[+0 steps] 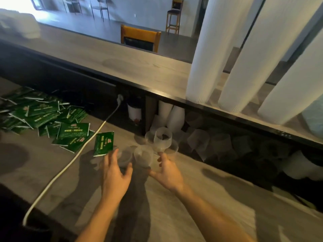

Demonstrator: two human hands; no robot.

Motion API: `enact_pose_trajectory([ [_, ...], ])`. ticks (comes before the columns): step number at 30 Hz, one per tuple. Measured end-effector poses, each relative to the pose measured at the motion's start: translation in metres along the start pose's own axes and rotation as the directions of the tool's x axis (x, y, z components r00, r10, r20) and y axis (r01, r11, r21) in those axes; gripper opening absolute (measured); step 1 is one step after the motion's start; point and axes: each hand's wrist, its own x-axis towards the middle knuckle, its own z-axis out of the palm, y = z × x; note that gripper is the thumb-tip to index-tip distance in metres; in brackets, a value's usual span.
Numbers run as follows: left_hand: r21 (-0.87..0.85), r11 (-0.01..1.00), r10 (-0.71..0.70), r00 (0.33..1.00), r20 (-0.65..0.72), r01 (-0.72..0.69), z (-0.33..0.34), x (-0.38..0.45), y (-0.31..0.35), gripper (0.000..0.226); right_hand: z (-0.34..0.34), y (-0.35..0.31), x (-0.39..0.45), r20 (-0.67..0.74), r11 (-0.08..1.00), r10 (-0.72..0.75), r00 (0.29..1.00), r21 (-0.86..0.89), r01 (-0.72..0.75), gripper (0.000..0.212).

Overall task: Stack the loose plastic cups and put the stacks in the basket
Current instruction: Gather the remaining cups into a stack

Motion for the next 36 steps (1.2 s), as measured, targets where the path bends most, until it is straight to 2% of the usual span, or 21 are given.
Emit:
enact_pose_trajectory([
  [5,0.128,0.991,0.028,0.997,0.074,-0.037,0.012,0.02,-0.017,0.084,0.05,0.01,0.032,-0.022,0.992,0.126,0.992,0.003,-0.126,0.101],
  [9,0.17,0.983,0.05,0.993,0.108,-0.068,0.022,0.03,-0.026,0.091,0.07,0.018,0.046,-0.133,0.991,0.128,0.983,0.046,-0.122,0.099],
  [14,0.224,0.967,0.096,0.987,0.132,-0.124,0.029,0.037,-0.043,0.099,0.082,0.013,0.064,-0.237,0.989,0.149,0.96,0.038,-0.144,0.11],
  [20,0.267,0.951,0.103,0.973,0.209,-0.158,0.032,0.046,-0.049,0.104,0.089,0.015,0.068,-0.295,0.987,0.102,0.95,0.147,-0.06,0.088],
  [25,0.268,0.957,0.035,0.959,0.282,-0.114,0.036,0.056,-0.044,0.099,0.072,0.034,0.037,-0.252,0.929,0.079,0.965,0.369,0.02,0.081],
  [28,0.295,0.95,0.017,0.958,0.286,-0.105,0.034,0.061,-0.042,0.093,0.045,0.05,0.015,-0.233,0.908,0.06,0.971,0.417,0.044,0.076],
  [31,0.238,0.97,-0.027,0.956,0.294,-0.046,0.028,0.058,-0.037,0.091,0.021,0.066,-0.008,-0.226,0.932,0.045,0.973,0.36,0.04,0.08],
  [34,0.05,0.994,-0.107,0.952,0.286,0.096,0.019,0.04,-0.02,0.087,0.005,0.074,-0.026,-0.196,0.952,0.047,0.98,0.304,0.015,0.09],
  [36,-0.046,0.992,-0.097,0.959,0.268,0.113,0.013,0.023,-0.001,0.08,0.0,0.077,-0.037,-0.16,0.968,0.044,0.986,0.251,-0.003,0.097],
])
